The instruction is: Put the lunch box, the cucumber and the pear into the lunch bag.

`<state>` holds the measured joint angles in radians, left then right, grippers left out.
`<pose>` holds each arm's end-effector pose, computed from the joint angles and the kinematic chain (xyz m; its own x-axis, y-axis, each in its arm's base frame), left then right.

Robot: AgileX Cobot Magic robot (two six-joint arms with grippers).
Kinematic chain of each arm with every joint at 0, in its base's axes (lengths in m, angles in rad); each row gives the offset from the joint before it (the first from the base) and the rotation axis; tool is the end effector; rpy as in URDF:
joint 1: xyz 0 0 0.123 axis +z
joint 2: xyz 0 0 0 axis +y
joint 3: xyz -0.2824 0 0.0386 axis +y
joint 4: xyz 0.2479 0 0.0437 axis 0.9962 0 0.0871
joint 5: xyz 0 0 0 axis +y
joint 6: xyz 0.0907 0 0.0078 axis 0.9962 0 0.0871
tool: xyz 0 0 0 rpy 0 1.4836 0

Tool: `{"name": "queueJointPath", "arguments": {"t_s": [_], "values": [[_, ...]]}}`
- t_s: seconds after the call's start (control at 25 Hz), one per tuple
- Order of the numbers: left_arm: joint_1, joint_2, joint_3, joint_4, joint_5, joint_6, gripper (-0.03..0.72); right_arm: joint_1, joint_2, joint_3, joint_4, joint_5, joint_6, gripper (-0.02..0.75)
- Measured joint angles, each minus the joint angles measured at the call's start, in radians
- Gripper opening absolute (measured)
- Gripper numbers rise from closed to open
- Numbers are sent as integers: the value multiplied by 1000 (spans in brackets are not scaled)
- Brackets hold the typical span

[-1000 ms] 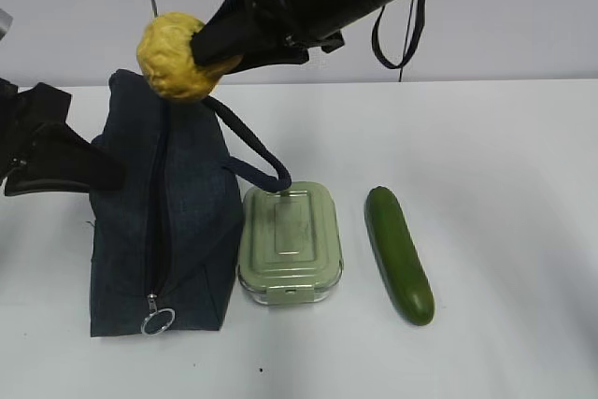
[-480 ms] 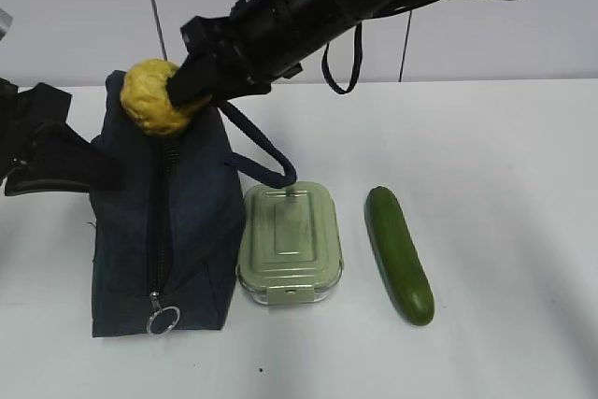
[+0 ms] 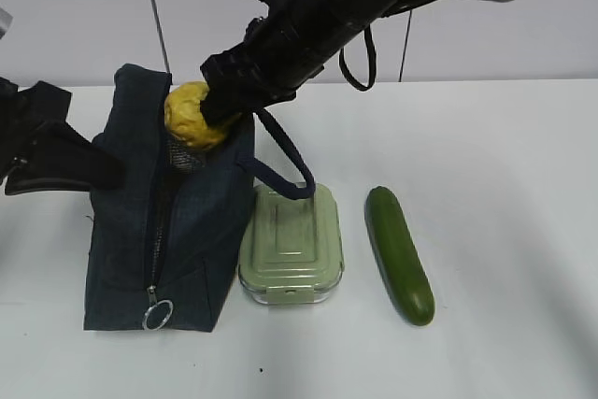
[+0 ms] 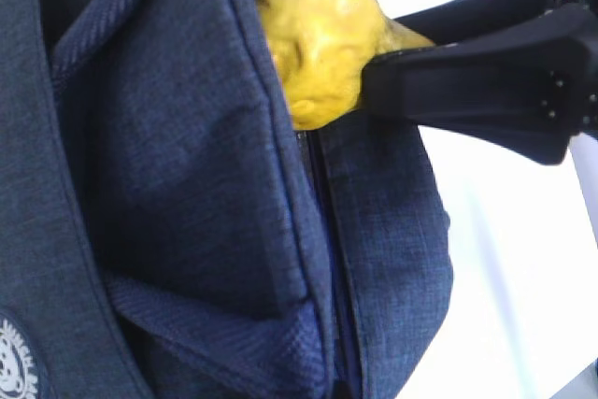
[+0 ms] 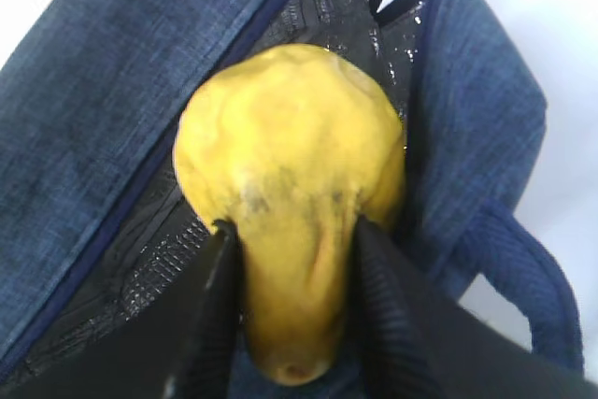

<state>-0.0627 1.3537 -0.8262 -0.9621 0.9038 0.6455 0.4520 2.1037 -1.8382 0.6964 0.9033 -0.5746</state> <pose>0.2423 -0.0741 0.2591 -0.9006 -0.0050 -0.4346 0.2863 0.7456 -0.6018 0.4055 0.2479 0.2597 -0.6663 -0.4165 -0.6185 -0.7087 0.6117 0.3516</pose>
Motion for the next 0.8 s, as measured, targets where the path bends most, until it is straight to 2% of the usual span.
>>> {"name": "queueJointPath", "arguments": {"t_s": [0.08,0.28,0.52,0.68,0.8], "values": [[0,0,0,0,0,0,-14,6,0,0,-12,-2,0,314],[0,0,0,-2,0,0,-14,9,0,0,-11,-4,1,465],[0,0,0,-3,0,0,-14,9,-2,-31,-28,9,1,505],[0,0,0,2,-3,0,-14,7,-36,-100,-206,51,75,505],[0,0,0,4,-3,0,-14,6,-77,-155,-416,129,227,492]]}}
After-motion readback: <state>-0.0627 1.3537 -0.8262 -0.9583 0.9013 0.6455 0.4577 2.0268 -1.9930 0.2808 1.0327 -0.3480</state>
